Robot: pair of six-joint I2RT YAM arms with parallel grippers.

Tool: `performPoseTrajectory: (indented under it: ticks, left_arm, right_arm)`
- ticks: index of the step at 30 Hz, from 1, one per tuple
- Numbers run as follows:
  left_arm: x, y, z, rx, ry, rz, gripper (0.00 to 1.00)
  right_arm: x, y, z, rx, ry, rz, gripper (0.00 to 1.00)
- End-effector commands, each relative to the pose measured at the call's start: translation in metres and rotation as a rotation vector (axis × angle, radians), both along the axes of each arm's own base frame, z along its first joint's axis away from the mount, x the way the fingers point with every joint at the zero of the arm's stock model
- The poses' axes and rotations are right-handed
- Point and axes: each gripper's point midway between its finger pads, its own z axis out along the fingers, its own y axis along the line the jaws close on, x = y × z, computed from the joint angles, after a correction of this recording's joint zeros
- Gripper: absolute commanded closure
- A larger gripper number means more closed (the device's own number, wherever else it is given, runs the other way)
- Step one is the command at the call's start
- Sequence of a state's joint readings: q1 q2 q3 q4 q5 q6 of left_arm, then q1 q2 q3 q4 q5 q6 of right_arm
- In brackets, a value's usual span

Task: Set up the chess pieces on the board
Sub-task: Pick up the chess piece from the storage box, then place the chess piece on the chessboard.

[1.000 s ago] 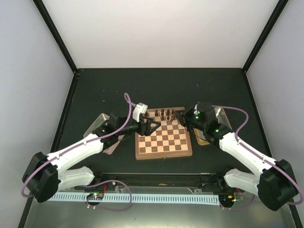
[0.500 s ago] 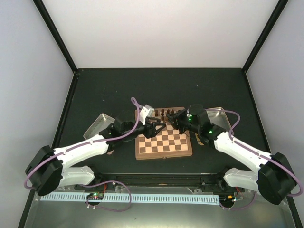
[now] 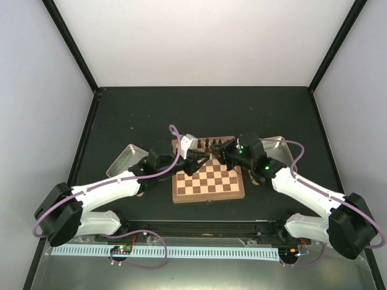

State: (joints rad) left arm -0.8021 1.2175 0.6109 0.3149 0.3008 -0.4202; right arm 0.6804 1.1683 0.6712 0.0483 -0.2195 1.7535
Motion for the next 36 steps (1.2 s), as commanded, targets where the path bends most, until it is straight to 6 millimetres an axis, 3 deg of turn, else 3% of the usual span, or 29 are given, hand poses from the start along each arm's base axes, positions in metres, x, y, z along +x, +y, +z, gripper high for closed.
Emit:
performPoseTrajectory:
  ticks: [1,7,15,19,23,28,31,36]
  left_arm:
    - [0.008,-0.003,0.018,-0.025,-0.067,0.029,0.80]
    - [0.010,0.003,0.020,0.011,-0.087,0.050,0.98]
    - [-0.004,0.019,0.013,0.141,-0.068,0.023,0.98]
    - [-0.009,0.030,0.008,0.237,0.022,0.040,0.98]
    - [-0.020,0.045,-0.012,0.427,0.186,0.033,0.98]
    - [-0.044,0.067,-0.055,0.706,0.457,-0.005,0.98]
    - [-0.054,0.072,-0.079,0.829,0.565,-0.057,0.98]
    - [-0.054,0.076,-0.099,0.955,0.640,-0.089,0.98]
  right_arm:
    - [0.004,0.006,0.018,0.030,-0.042,-0.004,0.89]
    - [0.009,-0.001,0.020,-0.038,-0.103,-0.018,0.89]
    - [0.021,-0.024,0.040,-0.266,-0.336,-0.034,0.88]
    - [0.021,-0.040,0.031,-0.439,-0.391,-0.011,0.88]
    - [0.018,-0.062,0.011,-0.606,-0.385,-0.007,0.88]
    - [0.010,-0.081,-0.003,-0.685,-0.374,-0.028,0.88]
    - [0.008,-0.087,-0.009,-0.708,-0.371,-0.033,0.88]
    - [0.006,-0.091,-0.011,-0.724,-0.382,-0.034,0.87]
